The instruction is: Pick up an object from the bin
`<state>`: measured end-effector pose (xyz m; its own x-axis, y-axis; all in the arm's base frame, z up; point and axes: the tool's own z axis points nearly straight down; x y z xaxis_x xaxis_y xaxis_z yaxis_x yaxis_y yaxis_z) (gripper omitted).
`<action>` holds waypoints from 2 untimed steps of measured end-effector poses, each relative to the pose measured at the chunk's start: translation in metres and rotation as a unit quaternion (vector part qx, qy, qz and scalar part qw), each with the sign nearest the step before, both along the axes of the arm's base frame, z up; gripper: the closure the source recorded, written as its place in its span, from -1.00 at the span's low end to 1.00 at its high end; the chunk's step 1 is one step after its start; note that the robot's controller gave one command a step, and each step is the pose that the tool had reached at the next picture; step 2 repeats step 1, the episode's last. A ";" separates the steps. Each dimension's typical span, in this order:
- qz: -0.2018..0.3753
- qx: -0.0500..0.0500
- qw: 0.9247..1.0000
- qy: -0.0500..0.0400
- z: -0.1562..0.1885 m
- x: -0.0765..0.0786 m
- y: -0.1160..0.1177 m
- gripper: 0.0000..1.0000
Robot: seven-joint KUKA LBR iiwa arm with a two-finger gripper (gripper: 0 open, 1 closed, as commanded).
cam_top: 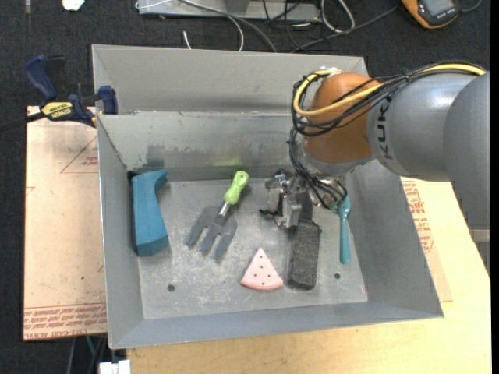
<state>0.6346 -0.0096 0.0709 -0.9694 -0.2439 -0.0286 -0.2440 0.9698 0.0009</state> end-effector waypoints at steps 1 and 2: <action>-0.006 0.001 1.000 -0.001 0.000 0.009 -0.007 1.00; -0.006 0.001 1.000 -0.001 0.000 0.009 -0.007 1.00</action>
Offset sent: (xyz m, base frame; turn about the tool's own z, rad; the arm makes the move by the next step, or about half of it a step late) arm 0.0064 -0.0082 0.0013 -0.0163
